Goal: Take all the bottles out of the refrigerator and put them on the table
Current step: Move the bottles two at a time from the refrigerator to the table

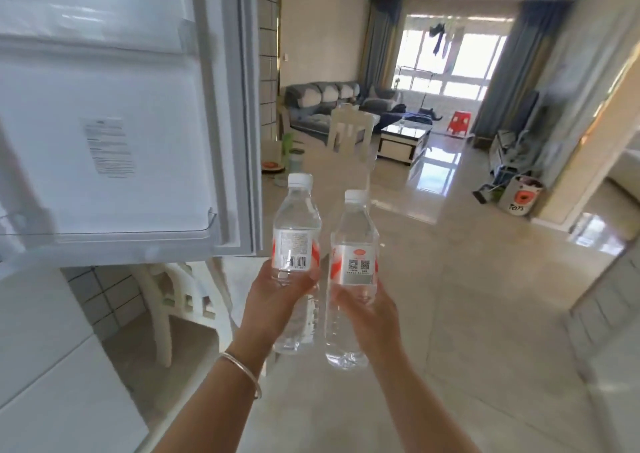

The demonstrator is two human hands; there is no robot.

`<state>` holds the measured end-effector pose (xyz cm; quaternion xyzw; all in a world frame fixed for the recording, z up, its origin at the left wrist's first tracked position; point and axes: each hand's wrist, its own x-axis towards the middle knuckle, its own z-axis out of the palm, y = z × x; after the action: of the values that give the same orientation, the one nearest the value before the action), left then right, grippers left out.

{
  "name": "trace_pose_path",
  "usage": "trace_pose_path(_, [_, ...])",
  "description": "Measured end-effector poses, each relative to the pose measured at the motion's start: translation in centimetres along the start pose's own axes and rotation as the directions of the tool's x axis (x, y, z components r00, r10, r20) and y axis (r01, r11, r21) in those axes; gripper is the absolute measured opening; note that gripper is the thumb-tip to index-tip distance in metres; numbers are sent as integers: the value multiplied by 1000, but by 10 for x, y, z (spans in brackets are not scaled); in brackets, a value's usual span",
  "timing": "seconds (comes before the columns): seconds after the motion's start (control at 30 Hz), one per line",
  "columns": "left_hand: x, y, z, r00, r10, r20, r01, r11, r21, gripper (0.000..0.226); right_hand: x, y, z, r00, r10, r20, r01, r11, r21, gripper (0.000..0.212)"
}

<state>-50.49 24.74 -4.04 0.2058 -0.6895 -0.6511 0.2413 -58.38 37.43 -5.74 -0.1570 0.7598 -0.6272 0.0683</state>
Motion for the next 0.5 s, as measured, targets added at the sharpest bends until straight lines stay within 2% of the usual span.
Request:
trace_pose_path(0.17, [40, 4, 68, 999, -7, 43, 8, 999, -34, 26, 55, 18, -50, 997, 13, -78, -15, 1000, -23, 66])
trace_pose_path(0.33, [117, -4, 108, 998, -39, 52, 40, 999, -15, 57, 137, 30, -63, 992, 23, -121, -25, 1000, -10, 56])
trace_pose_path(0.43, [173, -12, 121, 999, -29, 36, 29, 1000, -10, 54, 194, 37, -58, 995, 6, -103, -9, 1000, -30, 41])
trace_pose_path(0.5, [212, -11, 129, 999, -21, 34, 22, 1000, -13, 45, 232, 38, -53, 995, 3, -103, -5, 1000, -24, 38])
